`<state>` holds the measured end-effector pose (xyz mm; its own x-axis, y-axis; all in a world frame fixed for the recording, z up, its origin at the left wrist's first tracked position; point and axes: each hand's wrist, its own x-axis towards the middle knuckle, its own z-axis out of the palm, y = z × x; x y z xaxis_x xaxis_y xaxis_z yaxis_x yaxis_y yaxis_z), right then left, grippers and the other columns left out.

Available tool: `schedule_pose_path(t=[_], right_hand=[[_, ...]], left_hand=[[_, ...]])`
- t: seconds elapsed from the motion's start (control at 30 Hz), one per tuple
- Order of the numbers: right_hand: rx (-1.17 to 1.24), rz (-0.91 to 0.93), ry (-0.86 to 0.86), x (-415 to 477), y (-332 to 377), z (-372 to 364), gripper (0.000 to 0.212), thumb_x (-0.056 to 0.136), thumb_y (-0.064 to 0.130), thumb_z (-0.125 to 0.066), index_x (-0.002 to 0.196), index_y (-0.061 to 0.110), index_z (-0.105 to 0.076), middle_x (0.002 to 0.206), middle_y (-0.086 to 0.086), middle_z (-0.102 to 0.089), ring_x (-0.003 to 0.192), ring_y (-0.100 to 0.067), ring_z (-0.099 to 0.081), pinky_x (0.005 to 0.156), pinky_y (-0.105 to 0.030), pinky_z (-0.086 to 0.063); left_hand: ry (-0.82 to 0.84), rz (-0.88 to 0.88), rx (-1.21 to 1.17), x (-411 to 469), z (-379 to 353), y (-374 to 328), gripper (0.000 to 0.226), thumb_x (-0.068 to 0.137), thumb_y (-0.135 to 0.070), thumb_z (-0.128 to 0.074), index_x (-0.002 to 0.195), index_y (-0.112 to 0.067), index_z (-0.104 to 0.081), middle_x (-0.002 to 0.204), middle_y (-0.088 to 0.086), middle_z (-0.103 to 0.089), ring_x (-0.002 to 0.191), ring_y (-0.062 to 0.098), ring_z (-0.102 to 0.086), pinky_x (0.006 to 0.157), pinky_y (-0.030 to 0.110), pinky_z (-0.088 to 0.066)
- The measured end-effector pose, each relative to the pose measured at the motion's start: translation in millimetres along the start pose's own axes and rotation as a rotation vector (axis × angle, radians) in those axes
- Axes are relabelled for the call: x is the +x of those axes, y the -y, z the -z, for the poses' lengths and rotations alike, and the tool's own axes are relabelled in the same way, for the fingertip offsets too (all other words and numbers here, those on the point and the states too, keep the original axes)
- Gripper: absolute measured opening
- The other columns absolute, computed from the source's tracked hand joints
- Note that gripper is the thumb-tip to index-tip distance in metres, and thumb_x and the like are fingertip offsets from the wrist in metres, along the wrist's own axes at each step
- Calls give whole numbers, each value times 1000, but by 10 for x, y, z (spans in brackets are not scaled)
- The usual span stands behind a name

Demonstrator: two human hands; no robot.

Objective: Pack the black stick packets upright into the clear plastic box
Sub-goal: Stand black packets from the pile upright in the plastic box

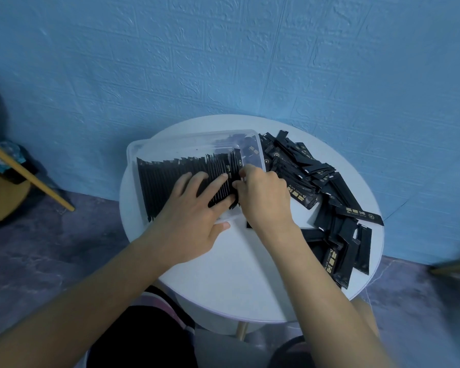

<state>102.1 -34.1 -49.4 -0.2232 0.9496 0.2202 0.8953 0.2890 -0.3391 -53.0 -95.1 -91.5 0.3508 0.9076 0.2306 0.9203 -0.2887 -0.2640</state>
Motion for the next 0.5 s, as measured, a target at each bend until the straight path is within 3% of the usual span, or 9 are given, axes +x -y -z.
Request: schedule_pose_path(t=[0.33, 0.5], right_hand=[[-22, -42, 79, 33, 43, 59, 26, 99, 30, -59, 118, 13, -58, 106, -16, -65, 98, -41, -60, 70, -36, -36], [19, 37, -12, -61, -43, 55, 19, 99, 24, -53, 113, 16, -63, 98, -11, -72, 93, -41, -62, 68, -37, -37]], left_hand=[[25, 6, -6, 8, 3, -3, 60, 96, -53, -32, 144, -26, -56, 160, 9, -37, 133, 41, -40, 116, 59, -25], [16, 3, -32, 8, -7, 25, 57, 96, -53, -34, 142, -27, -58, 159, 9, -39, 132, 41, -42, 114, 59, -27]])
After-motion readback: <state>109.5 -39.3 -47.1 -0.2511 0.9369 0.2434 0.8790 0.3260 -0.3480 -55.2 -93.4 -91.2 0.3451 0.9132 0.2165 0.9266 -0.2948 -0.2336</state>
